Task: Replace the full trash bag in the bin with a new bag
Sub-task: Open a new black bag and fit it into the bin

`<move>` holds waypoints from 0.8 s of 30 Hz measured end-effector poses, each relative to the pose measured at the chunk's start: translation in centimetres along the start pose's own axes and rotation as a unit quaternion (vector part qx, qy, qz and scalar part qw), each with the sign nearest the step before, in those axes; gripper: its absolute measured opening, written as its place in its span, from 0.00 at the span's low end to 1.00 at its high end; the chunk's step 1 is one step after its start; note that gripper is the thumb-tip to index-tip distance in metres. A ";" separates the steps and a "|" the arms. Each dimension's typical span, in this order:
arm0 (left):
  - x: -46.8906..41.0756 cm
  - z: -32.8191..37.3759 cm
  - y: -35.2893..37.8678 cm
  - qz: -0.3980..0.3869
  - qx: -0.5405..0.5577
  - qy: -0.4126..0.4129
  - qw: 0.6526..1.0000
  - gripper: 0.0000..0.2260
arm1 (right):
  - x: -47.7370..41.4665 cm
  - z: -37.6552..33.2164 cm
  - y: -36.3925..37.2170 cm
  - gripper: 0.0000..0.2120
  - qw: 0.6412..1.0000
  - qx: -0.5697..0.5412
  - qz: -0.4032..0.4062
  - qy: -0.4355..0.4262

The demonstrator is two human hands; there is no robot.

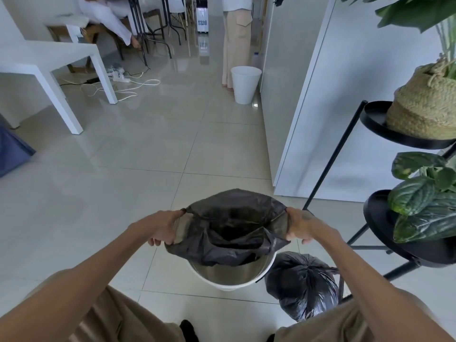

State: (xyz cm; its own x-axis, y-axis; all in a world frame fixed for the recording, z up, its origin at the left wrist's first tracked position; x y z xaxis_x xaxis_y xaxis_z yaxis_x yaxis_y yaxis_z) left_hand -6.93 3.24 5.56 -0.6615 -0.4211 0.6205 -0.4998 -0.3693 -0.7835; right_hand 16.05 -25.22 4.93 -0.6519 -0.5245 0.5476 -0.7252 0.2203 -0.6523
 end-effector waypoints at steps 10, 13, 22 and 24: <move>2.1 0.0 1.0 0.124 -0.009 0.031 0.992 0.33 | -0.3 -2.5 -0.9 0.49 0.996 -0.039 -0.070 -0.038; 4.5 2.9 -2.6 0.289 0.013 0.083 0.954 0.22 | -0.6 -3.6 -1.0 0.50 0.994 -0.042 -0.072 -0.068; -2.4 13.8 -1.7 0.262 -0.206 0.204 0.920 0.17 | -0.8 -4.4 0.7 0.53 0.984 -0.042 -0.154 -0.085; -3.8 12.4 -1.3 0.257 -0.212 0.158 0.929 0.18 | -0.7 -4.0 0.8 0.46 0.982 0.000 -0.171 -0.077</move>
State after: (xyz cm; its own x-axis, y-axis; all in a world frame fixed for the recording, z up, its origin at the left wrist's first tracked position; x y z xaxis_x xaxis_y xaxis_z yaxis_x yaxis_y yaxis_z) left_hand 3.15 -4.96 4.59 -0.9719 -0.1617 0.1713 -0.2025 0.2021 -0.9582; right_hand 15.11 -21.41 6.11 -0.3291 -0.6857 0.6492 -0.8963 0.0104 -0.4434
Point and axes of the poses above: each hand's wrist, its own x-axis away from the middle knuckle, its own y-axis out of the palm, z = x × y, the point moved 6 cm from there along -x, towards the middle knuckle, and after that the axes turned 12 degrees about -x, right-handed, at the moved point
